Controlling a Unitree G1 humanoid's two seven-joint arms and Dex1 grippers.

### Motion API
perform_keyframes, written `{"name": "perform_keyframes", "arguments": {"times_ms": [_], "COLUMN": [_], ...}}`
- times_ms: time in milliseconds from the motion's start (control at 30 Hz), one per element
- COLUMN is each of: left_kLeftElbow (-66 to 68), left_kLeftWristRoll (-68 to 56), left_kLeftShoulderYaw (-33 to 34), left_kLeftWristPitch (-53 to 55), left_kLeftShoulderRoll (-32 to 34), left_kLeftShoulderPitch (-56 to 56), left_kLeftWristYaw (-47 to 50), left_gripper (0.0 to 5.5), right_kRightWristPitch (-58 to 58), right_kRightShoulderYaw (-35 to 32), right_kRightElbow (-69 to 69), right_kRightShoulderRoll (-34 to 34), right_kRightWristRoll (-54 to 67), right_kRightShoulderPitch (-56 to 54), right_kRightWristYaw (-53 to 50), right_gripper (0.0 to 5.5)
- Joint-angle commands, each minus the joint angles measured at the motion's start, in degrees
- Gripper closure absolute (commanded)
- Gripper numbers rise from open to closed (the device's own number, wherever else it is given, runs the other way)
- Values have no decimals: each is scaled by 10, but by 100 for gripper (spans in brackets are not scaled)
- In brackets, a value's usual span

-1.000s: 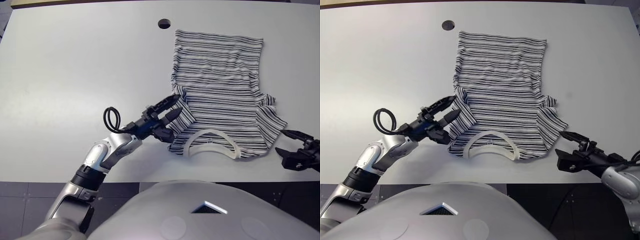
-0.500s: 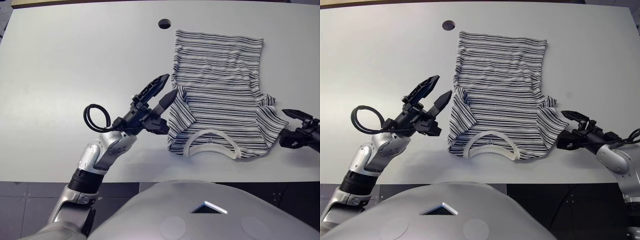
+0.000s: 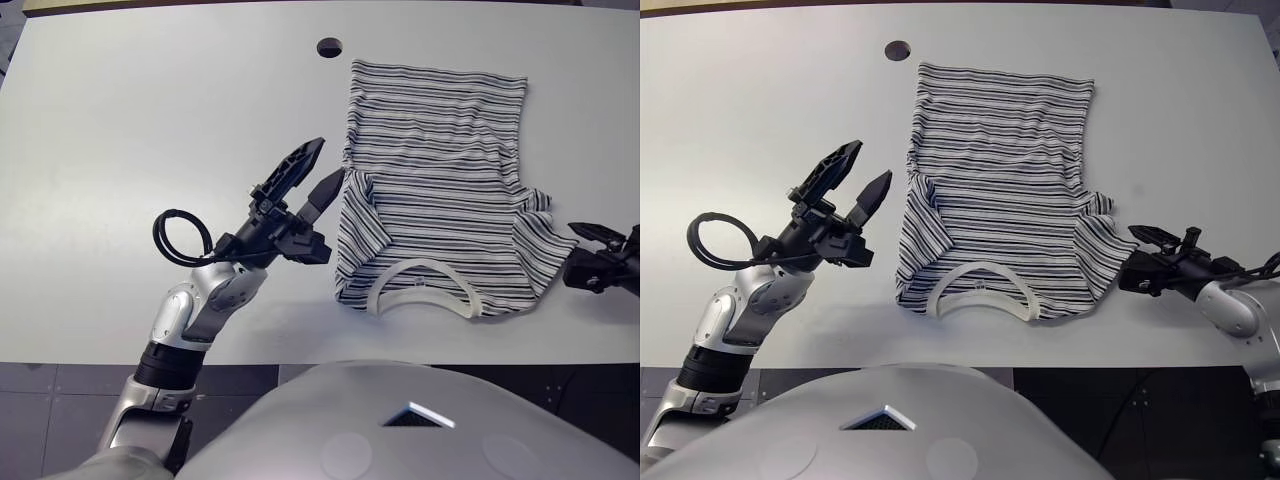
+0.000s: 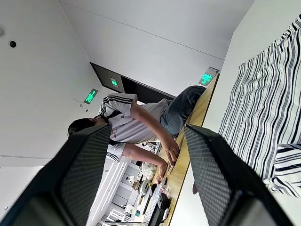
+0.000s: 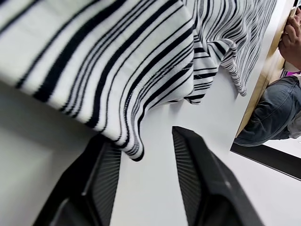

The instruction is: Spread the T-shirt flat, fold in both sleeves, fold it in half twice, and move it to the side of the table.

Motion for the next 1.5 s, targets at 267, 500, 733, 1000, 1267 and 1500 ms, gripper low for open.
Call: {"name": "perform_keyframes", "arguments": {"times_ms": [267,500,733,1000,1267,1500], "left_kLeftElbow": [-11,-12,-6,12,29,43], "left_kLeftWristRoll": [-5,-3,-1,4,11,15], "left_kLeftShoulderYaw": [7,11,20,18,7,2], "left_kLeftWristPitch": [0,-4,-6,-10,-11,-14], "left_kLeftShoulderRoll": [-5,-7,-7,-6,-6,-8], "left_kLeftShoulderPitch": [12,18,24,23,15,11], "left_kLeftWristYaw": [-1,2,8,7,9,16], "left_gripper": [259,259,259,259,259,259], "right_kRightWristPitch": [3,0,7,10,-24,-54], "right_kRightShoulderYaw": [24,24,-55,-36,101,189], "right_kRightElbow": [17,6,-105,-158,-176,-126], "right_kRightShoulderRoll": [-15,-16,-2,19,67,104], "right_kRightWristRoll": [2,8,71,74,37,-3], "right_kRightShoulderPitch": [-11,-16,-4,-18,-108,-176], "right_kRightWristYaw": [9,1,-10,7,35,43], "right_gripper": [538,538,538,538,538,538]}}
